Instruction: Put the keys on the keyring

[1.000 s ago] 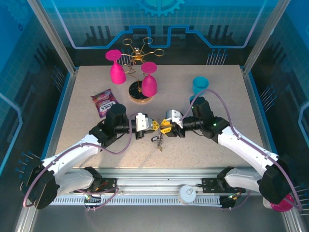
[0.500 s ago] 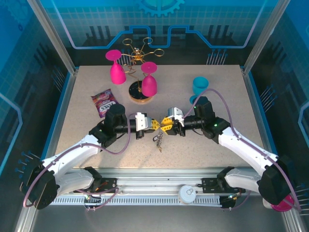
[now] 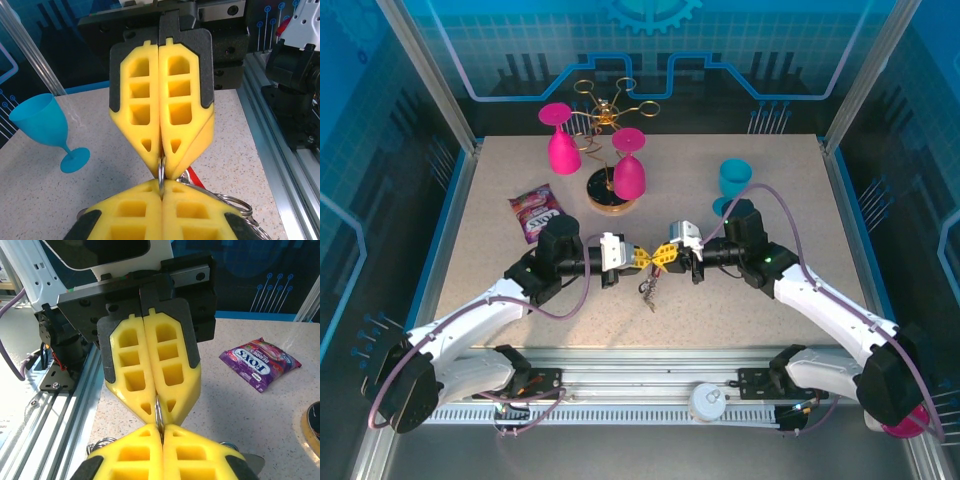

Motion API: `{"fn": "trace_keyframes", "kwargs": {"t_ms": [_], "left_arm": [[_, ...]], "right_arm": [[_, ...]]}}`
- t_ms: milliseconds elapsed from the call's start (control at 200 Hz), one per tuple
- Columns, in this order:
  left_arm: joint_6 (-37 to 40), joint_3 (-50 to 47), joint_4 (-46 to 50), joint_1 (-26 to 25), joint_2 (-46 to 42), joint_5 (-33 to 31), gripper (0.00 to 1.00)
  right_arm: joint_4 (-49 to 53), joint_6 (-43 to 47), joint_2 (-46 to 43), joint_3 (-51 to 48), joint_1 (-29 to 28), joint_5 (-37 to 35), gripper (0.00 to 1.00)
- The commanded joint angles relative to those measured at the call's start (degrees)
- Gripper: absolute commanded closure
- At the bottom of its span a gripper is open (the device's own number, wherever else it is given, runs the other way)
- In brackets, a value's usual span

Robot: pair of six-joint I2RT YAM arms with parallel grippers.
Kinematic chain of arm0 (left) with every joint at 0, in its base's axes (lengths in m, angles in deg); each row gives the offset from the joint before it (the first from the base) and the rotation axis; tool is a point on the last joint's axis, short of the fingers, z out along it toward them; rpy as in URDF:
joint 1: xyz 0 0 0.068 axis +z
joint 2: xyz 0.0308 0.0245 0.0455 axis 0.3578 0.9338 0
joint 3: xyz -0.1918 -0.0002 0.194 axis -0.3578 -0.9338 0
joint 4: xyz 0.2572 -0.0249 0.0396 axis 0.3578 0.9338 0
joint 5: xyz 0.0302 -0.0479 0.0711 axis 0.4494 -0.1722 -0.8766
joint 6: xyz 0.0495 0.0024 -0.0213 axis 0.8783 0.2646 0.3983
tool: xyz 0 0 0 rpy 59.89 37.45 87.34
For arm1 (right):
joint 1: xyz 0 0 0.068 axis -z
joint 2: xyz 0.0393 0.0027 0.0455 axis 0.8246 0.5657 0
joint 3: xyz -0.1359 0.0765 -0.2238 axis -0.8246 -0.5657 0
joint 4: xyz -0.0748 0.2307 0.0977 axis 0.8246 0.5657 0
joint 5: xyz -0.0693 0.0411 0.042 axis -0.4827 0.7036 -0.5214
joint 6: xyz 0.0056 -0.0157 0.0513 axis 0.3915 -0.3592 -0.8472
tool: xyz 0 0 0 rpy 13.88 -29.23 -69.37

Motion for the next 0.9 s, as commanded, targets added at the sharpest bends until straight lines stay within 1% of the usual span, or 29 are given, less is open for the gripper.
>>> {"fn": "trace_keyframes", "kwargs": {"t_ms": [0, 65, 210, 310, 460, 505, 580, 660, 680, 735, 770, 831, 896], "left_arm": [[-0.3, 0.5, -0.8, -0.2, -0.2, 0.9, 0.9], [0.9, 1.6, 2.4, -0.3, -0.2, -1.1, 0.81], [3.7, 4.3, 9.3, -0.3, 0.3, -5.5, 0.81], [4.6, 6.1, 12.6, -0.4, 1.4, -5.4, 0.84], [5.1, 7.3, 13.7, -0.8, 2.8, -4.9, 0.88], [5.4, 7.6, 14.0, -0.9, 3.0, -4.7, 0.91], [5.8, 7.9, 14.3, -0.9, 3.1, -4.7, 1.0], [6.1, 7.7, 14.2, -0.9, 2.6, -4.9, 1.0], [6.1, 7.5, 13.9, -0.9, 2.5, -4.9, 1.0], [6.1, 6.6, 12.7, -0.9, 1.9, -4.9, 1.0], [6.1, 5.8, 11.8, -0.9, 1.5, -4.8, 1.0], [5.9, 4.5, 9.7, -0.9, 0.9, -4.6, 1.0], [5.5, 3.3, 7.2, -0.9, 0.6, -4.4, 1.0]], "right_arm": [[1.6, 1.6, 0.4, 1.7, 0.1, 0.6, 1.0], [5.9, 4.1, 0.8, 3.4, -0.3, -1.1, 1.0], [15.8, 9.4, 2.0, 8.0, -1.9, -4.8, 1.0], [18.9, 11.4, 3.0, 10.2, -3.1, -6.7, 1.0], [22.3, 13.5, 4.8, 13.2, -4.9, -8.6, 1.0], [23.7, 14.4, 5.5, 14.2, -5.5, -9.5, 1.0], [25.9, 15.3, 6.5, 15.7, -6.1, -10.5, 1.0], [24.0, 13.5, 5.9, 15.1, -5.5, -10.6, 1.0], [22.7, 12.5, 5.3, 14.3, -5.0, -10.2, 0.96], [18.2, 8.7, 3.6, 11.8, -3.4, -8.5, 0.78], [15.5, 6.0, 2.4, 10.2, -2.2, -7.1, 0.72], [11.7, 2.2, 1.2, 7.6, -0.2, -4.4, 0.64], [9.7, 0.0, 0.6, 5.5, 0.5, -3.4, 0.63]]}}
